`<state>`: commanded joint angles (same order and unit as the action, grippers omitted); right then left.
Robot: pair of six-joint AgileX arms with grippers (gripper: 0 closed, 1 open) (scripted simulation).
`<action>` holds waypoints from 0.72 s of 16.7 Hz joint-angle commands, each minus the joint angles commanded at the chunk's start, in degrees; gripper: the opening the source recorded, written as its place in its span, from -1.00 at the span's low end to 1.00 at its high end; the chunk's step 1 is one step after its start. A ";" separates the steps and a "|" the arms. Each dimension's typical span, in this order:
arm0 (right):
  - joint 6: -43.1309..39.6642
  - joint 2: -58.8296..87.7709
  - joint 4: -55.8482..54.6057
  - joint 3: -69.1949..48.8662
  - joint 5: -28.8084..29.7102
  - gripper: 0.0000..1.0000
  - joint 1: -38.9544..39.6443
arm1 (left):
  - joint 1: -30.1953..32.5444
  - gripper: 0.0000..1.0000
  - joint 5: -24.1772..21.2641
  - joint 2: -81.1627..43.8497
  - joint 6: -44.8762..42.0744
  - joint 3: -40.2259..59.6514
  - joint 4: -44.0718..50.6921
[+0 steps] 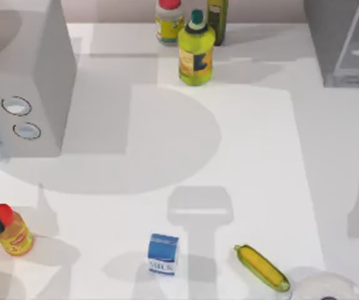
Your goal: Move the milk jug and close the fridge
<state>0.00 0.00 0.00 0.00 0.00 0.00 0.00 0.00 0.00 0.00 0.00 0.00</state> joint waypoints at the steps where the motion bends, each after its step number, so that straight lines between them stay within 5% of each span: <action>1: 0.00 0.00 0.00 0.00 0.00 1.00 0.00 | 0.00 1.00 0.00 0.00 0.00 0.00 0.00; 6: 0.39 6.08 -5.38 0.13 6.40 1.00 6.41 | 0.00 1.00 0.00 0.00 0.00 0.00 0.00; 12: 0.84 24.38 -21.80 -0.01 28.33 1.00 28.09 | 0.00 1.00 0.00 0.00 0.00 0.00 0.00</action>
<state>0.84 24.38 -21.80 -0.01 28.33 28.09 0.00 0.00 0.00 0.00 0.00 0.00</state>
